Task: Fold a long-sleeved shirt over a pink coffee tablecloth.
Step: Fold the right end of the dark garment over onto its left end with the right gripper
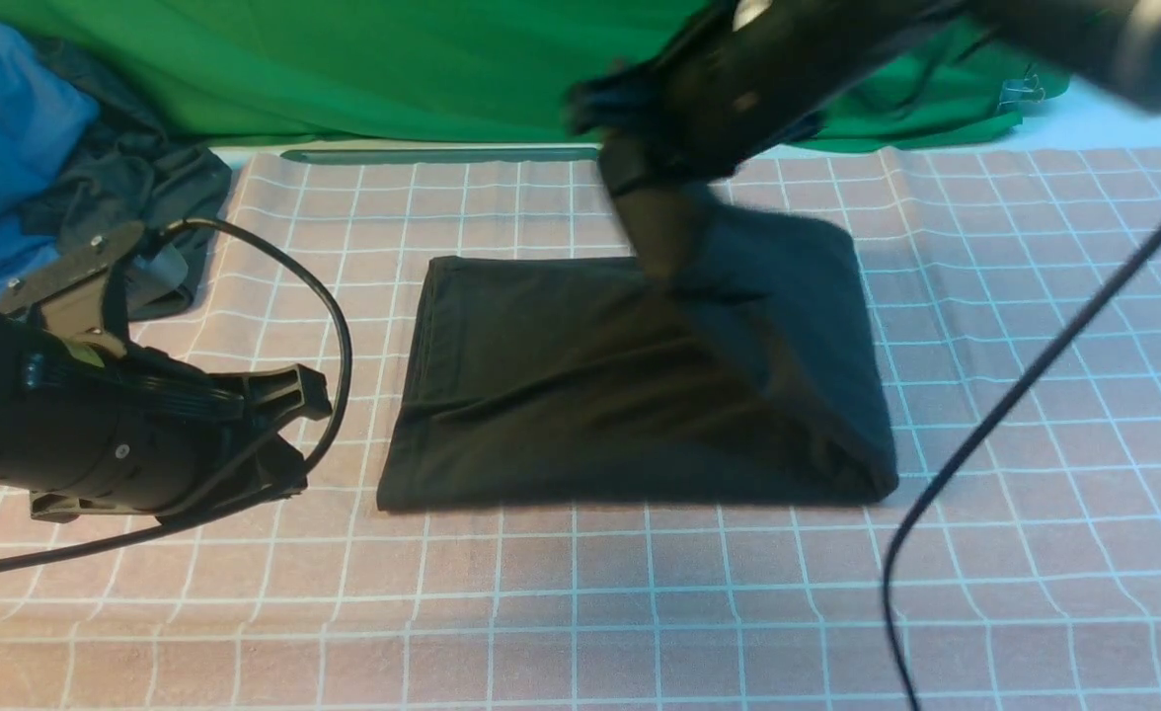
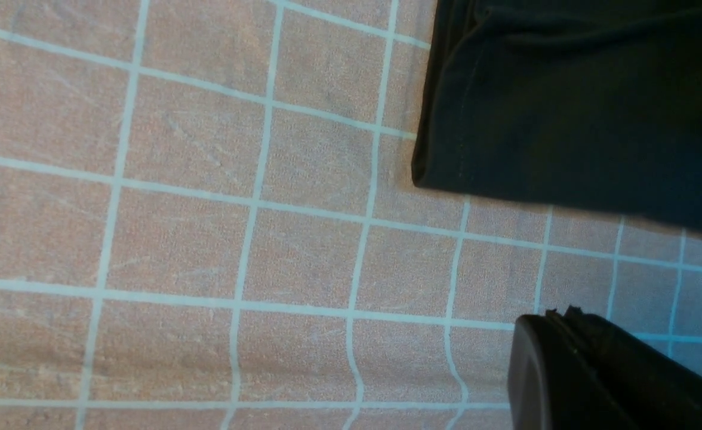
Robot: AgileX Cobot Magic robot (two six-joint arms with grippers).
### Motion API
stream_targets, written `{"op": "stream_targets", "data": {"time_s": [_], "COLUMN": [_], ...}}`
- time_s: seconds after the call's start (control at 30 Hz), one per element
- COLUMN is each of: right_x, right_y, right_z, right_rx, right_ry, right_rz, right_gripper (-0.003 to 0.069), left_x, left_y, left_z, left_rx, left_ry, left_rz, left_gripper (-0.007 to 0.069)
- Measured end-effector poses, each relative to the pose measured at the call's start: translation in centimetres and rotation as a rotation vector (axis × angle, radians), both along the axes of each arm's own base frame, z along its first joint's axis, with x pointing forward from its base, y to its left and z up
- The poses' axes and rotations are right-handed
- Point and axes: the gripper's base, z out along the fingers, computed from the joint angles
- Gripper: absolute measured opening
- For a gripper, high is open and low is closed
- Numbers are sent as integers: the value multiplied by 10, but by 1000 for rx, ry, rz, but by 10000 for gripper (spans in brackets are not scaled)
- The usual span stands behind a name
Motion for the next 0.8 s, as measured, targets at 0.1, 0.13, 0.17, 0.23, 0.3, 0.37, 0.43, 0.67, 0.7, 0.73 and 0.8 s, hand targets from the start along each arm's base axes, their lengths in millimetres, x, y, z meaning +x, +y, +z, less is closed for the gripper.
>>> {"op": "stream_targets", "data": {"time_s": [0.1,0.13,0.17,0.23,0.3,0.37,0.43,0.67,0.7,0.73,0.8], "right_x": [0,0,0,1,2,4,7,14,15,15,14], "right_y": [20,26,30,37,44,49,54,69,71,73,76], "right_z": [-19,-25,-31,-39,-51,-59,-68,-90,-91,-93,-94], "right_rx": [6,10,13,18,28,36,49,152,167,187,204], "right_ry": [15,19,24,32,43,47,51,61,61,62,65], "right_rz": [24,29,31,30,24,19,10,-52,-60,-70,-75], "right_gripper": [123,123,123,123,123,123,123,162,178,207,260], "left_x": [0,0,0,0,0,0,0,0,0,0,0], "left_y": [0,0,0,0,0,0,0,-1,-1,-1,-1], "left_z": [0,0,0,0,0,0,0,0,0,0,0], "left_rx": [-1,-1,-1,0,0,-1,-1,-3,-3,-3,-3], "left_ry": [0,0,0,-1,-1,-1,-1,-1,-1,-1,-1], "left_rz": [0,0,0,-3,-4,-4,-5,-6,-6,-6,-6], "left_gripper": [13,13,13,13,13,13,13,13,13,13,13]}}
